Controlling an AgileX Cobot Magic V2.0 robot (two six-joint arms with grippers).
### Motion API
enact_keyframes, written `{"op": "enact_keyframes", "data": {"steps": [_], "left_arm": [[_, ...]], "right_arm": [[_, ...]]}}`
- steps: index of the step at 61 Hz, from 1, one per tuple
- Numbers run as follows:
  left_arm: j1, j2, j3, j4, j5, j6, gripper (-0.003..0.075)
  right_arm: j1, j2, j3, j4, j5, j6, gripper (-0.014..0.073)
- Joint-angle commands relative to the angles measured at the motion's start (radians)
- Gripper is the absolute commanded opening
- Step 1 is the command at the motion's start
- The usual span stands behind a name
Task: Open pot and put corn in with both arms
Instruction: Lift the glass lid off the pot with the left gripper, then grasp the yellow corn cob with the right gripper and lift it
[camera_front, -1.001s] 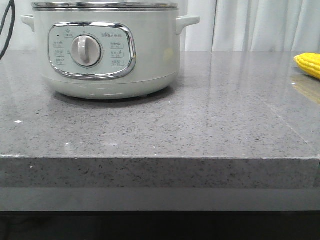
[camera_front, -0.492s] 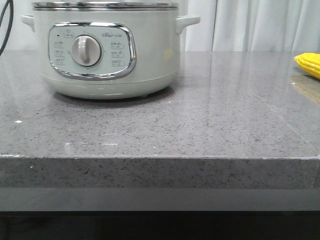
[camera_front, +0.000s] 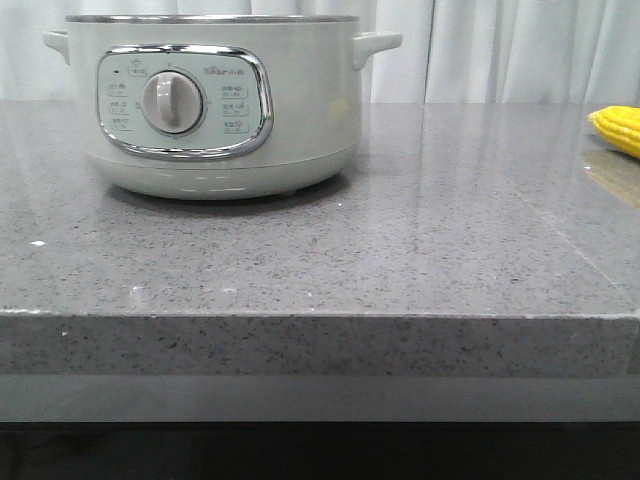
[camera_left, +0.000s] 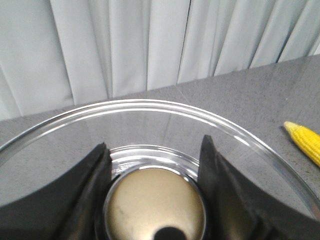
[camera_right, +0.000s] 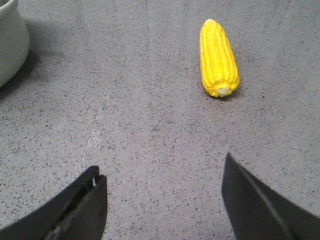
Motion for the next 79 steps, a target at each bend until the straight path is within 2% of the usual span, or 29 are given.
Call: {"op": "enact_keyframes", "data": {"steps": [1,34,43,59,79], "left_arm": [[-0.007,-0.117,-0.01,0.013,-0.093,-0.001,0.022],[-0.007,-0.63,0.571,0.014,-0.093,0.024,0.022],[-0.007,-0.733,0.683,0.007,-0.093,0.024,0.022],[-0.007,-0.78,0.744,0.002,-0.091,0.024,0.022],[-0.007,-0.776,0.744,0.002,-0.092,0.024,0.022]], "right_arm": [[-0.003,0.01,-0.035,-0.01,-0.06,-0.005,0.0507],[-0.003,0.01,-0.035,-0.01,-0.037,-0.005,0.0507],[-0.003,0.013,-0.037,-0.01,-0.035,-0.005,0.0507],[-0.032,0.164,-0.175,-0.011,0.082,-0.002,0.0507],[-0.169,0.479,-0.437,-0.011,0.228,-0.002,0.0507]]}}
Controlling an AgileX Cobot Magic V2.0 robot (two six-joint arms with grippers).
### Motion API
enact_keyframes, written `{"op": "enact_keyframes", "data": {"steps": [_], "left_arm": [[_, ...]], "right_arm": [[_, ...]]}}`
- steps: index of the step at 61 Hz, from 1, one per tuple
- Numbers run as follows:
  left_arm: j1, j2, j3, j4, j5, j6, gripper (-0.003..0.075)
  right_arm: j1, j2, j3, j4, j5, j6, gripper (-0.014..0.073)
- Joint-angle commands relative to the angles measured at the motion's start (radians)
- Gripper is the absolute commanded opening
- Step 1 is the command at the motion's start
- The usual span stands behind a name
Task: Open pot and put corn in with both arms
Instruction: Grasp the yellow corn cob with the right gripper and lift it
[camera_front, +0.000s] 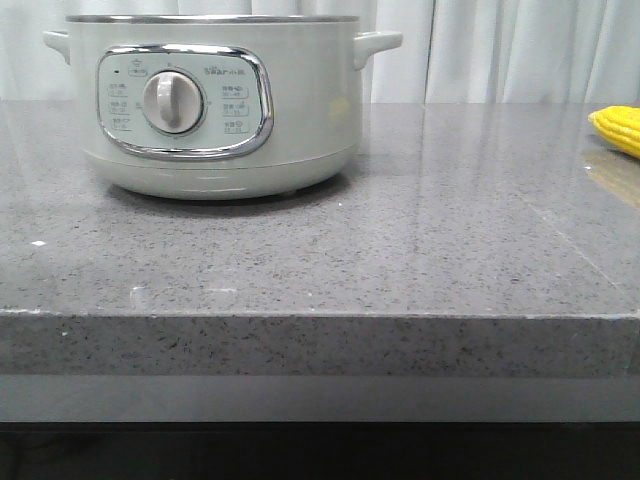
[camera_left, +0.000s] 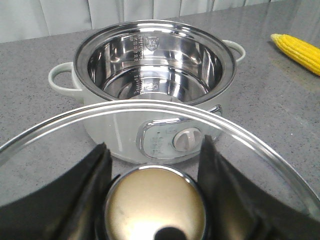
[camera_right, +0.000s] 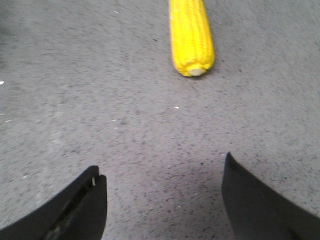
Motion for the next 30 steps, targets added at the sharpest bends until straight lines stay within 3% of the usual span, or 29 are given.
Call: {"op": "enact_keyframes", "data": {"steps": [1,19,30], "left_arm": [[-0.007,-0.004,-0.042,-0.005,-0.14,0.0,0.022],[-0.007,-0.004,-0.042,-0.005,-0.14,0.0,0.022],[-0.007,-0.004,-0.042,-0.005,-0.14,0.0,0.022]], "right_arm": [[-0.039,0.079,-0.103,-0.011,-0.002,-0.002,0.0507],[-0.056,0.377,-0.328,-0.011,0.062,-0.011,0.0518],[-0.056,0.538,-0.476,-0.011,0.106,-0.051,0.0647]]}}
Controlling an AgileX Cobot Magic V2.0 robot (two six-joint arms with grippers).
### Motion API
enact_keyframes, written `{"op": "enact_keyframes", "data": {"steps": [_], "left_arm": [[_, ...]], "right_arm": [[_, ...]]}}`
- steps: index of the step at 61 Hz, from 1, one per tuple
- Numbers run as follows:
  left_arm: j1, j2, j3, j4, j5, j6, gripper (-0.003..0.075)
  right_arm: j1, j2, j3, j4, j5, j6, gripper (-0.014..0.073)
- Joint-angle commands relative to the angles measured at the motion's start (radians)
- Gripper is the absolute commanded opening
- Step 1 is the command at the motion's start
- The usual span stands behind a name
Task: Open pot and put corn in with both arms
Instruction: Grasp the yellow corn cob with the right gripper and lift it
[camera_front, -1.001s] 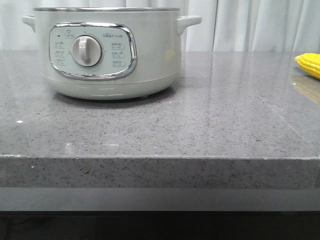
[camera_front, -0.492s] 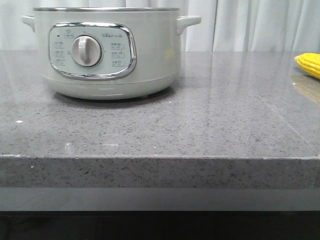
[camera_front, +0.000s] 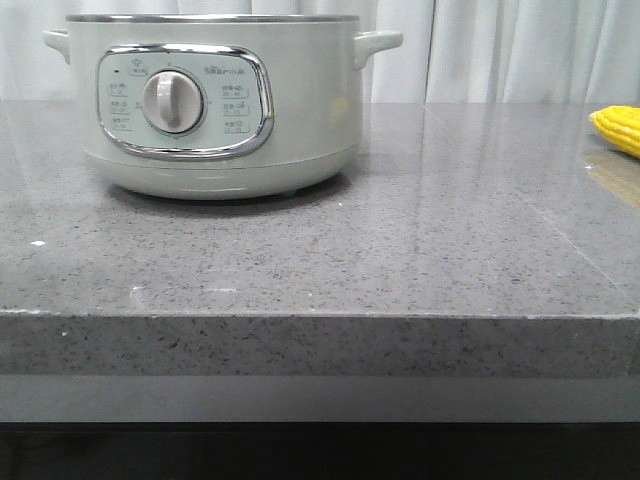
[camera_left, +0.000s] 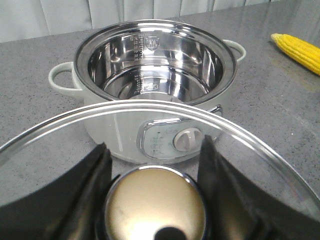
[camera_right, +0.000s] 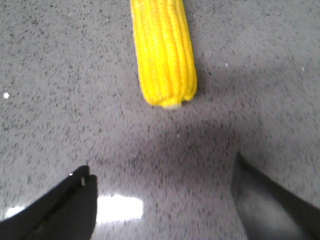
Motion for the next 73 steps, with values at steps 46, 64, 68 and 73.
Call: {"op": "enact_keyframes", "data": {"steps": [46,64,68,73], "left_arm": [[-0.007,-0.004,-0.042,-0.005,-0.14,0.0,0.022],[-0.007,-0.004,-0.042,-0.005,-0.14,0.0,0.022],[-0.007,-0.004,-0.042,-0.005,-0.14,0.0,0.022],[-0.007,-0.004,-0.042,-0.005,-0.14,0.0,0.022]], "right_arm": [[-0.007,0.489,-0.548,0.01,0.13,-0.141,0.0645],[-0.007,0.534,-0.567,0.023,0.155,-0.147,0.0523],[-0.007,0.534,-0.567,0.027,0.157,-0.148,0.0398],[-0.007,0.534,-0.569,0.036,0.161,-0.148,0.0318]]}}
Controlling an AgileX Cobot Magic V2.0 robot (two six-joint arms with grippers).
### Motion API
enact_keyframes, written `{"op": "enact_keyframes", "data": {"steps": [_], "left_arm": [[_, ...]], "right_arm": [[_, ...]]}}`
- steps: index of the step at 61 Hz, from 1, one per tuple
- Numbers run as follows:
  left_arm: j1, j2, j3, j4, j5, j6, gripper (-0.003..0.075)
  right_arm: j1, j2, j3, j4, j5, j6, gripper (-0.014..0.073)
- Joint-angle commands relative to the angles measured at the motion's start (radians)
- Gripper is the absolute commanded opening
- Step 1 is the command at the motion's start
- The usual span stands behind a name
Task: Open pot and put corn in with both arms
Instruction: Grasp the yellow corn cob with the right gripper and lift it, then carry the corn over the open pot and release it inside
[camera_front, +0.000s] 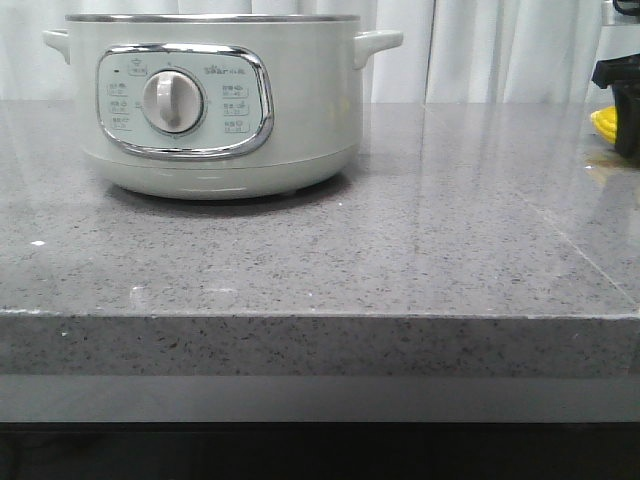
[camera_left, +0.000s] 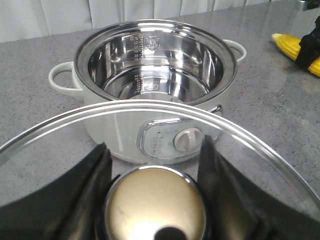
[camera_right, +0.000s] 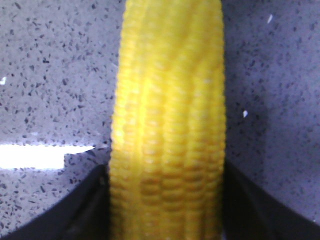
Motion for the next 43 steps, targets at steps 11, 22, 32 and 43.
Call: {"op": "enact_keyframes", "data": {"steps": [11,22,32,43], "left_arm": [[-0.007,-0.004,-0.042,-0.005,-0.14,0.0,0.022],[-0.007,-0.004,-0.042,-0.005,-0.14,0.0,0.022],[-0.007,-0.004,-0.042,-0.005,-0.14,0.0,0.022],[-0.007,-0.004,-0.042,-0.005,-0.14,0.0,0.022]], "right_arm": [[-0.007,-0.067,-0.064,0.029,0.014,-0.013,0.0335],[-0.005,-0.131,-0.064,0.051,0.016,-0.022,0.033],[-0.004,-0.228,-0.062,0.151,0.023,-0.067,0.033],[0.008,-0.352,-0.061,0.238,0.038,-0.099,0.033]]}}
